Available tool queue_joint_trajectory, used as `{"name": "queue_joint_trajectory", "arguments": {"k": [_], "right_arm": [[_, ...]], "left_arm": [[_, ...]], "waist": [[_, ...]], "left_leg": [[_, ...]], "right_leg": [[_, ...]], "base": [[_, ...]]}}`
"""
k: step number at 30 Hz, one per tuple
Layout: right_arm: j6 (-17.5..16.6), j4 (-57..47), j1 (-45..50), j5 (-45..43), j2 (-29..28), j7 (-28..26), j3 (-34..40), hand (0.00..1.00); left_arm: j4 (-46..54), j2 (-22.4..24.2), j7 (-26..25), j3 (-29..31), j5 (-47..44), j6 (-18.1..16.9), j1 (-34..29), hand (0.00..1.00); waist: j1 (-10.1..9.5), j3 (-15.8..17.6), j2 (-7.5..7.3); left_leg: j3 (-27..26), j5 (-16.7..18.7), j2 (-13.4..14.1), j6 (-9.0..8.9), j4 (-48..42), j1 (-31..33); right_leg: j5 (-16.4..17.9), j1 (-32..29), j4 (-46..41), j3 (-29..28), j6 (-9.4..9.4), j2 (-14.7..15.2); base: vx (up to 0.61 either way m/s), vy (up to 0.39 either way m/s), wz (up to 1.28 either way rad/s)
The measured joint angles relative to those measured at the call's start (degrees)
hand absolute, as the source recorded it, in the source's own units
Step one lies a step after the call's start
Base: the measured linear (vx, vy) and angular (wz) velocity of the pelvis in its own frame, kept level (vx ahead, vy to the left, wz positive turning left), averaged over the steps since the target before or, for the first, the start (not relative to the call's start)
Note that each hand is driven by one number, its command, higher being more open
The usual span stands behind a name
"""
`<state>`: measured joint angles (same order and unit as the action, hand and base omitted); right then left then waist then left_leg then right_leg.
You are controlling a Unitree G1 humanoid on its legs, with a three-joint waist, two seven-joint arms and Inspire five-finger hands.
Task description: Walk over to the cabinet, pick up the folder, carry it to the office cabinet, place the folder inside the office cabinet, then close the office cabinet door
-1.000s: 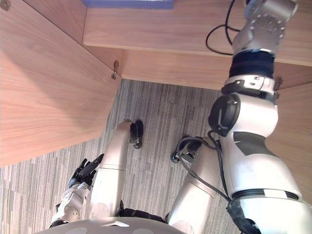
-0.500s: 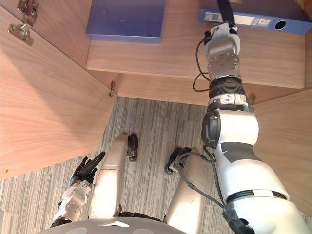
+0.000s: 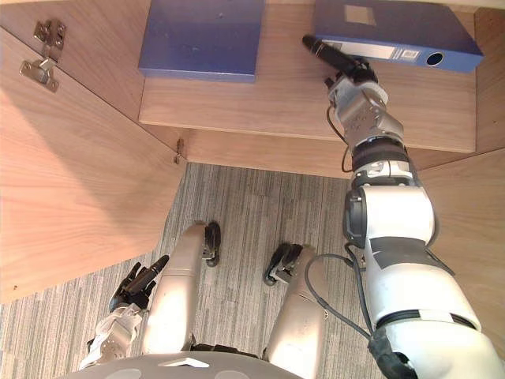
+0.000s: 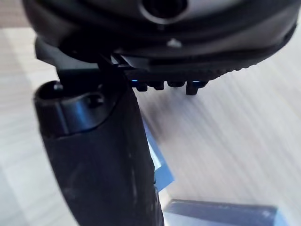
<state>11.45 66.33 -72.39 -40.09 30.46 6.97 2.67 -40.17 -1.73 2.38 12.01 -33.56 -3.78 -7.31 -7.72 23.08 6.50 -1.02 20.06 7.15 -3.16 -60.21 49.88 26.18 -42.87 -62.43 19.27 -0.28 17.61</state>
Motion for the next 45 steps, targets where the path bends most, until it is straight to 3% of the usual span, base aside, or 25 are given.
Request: {"name": "queue_joint_trajectory", "arguments": {"k": [4, 8, 13, 19, 24, 27, 39, 45], "right_arm": [[0.7, 0.6, 2.2, 11.2, 2.8, -7.5, -2.5, 1.00], [0.3, 0.5, 4.4, 20.8, 4.8, -13.4, -3.8, 1.00], [-4.8, -4.1, 11.5, 38.8, 5.7, -23.2, -7.9, 1.00], [-8.5, -11.4, 18.5, 47.1, 5.8, -26.8, -14.7, 1.00], [-9.4, -19.7, 23.2, 54.7, 6.3, -28.9, -24.0, 1.00], [-9.3, -26.7, 26.5, 58.9, 9.7, -29.9, -30.4, 1.00], [-9.4, -34.5, 34.5, 59.9, 10.7, -33.5, -40.1, 1.00], [-9.8, -34.0, 41.5, 57.6, 7.2, -37.7, -44.9, 1.00]], "left_arm": [[0.0, -2.8, 2.1, 0.0, 0.2, 0.3, -1.2, 1.00], [-0.1, -4.7, 3.9, 0.0, 0.5, 0.4, -2.4, 1.00], [-1.0, -7.8, 6.7, 0.3, 2.5, 1.5, -3.5, 1.00], [-3.3, -7.9, 7.8, 0.8, 2.7, 1.6, -3.5, 1.00], [-3.9, -7.7, 7.8, 0.7, 2.7, 1.5, -3.5, 1.00], [-4.7, -7.1, 7.5, 0.1, 2.7, 1.4, -3.5, 1.00], [-8.1, -5.5, 5.2, 0.1, 3.5, 1.2, -3.3, 1.00], [-11.3, -6.0, 4.0, -0.6, 5.0, 0.9, -1.3, 1.00]], "waist": [[-0.11, -0.7, -1.49], [-0.19, -1.0, -2.08], [-0.27, -2.4, -4.14], [-0.01, -4.0, -5.88], [0.00, -4.7, -6.59], [-0.06, -4.8, -6.74], [-0.18, -6.2, -8.67], [-0.94, -7.7, -10.17]], "left_leg": [[-0.6, -0.1, 0.2, 0.13, 1.0, -0.3], [-1.3, -0.1, 0.6, 0.36, 1.5, -1.0], [-2.7, 0.0, 1.5, 0.63, 2.5, -2.4], [-3.6, 0.0, 2.0, 0.68, 3.6, -3.5], [-4.7, -0.1, 2.5, 0.89, 5.2, -5.0], [-5.6, -0.2, 2.5, 1.04, 7.1, -6.9], [-7.5, -2.4, 2.4, 0.68, 17.4, -16.9], [-9.5, -9.8, 1.6, -0.12, 33.3, -27.2]], "right_leg": [[-0.3, 0.3, 1.3, 0.2, 0.20, -0.1], [-0.4, 1.4, 2.2, 0.5, 0.37, -0.1], [-0.5, 2.3, 3.3, 0.4, 0.48, -0.4], [-1.1, 2.9, 4.9, -0.1, 0.78, -1.2], [-2.1, 3.7, 6.9, -0.7, 1.07, -1.8], [-2.9, 5.2, 9.0, -0.8, 1.51, -2.0], [-7.0, 14.8, 20.6, 1.2, 2.46, -3.8], [-14.6, 24.1, 37.2, 2.4, 2.30, -7.4]], "base": [[0.07, 0.009, -0.01], [0.06, 0.005, 0.03], [0.01, -0.013, -0.04], [0.03, -0.011, -0.08], [0.04, 0.004, -0.10], [0.05, 0.017, -0.07], [0.07, 0.011, -0.05], [0.04, -0.026, -0.08]]}}
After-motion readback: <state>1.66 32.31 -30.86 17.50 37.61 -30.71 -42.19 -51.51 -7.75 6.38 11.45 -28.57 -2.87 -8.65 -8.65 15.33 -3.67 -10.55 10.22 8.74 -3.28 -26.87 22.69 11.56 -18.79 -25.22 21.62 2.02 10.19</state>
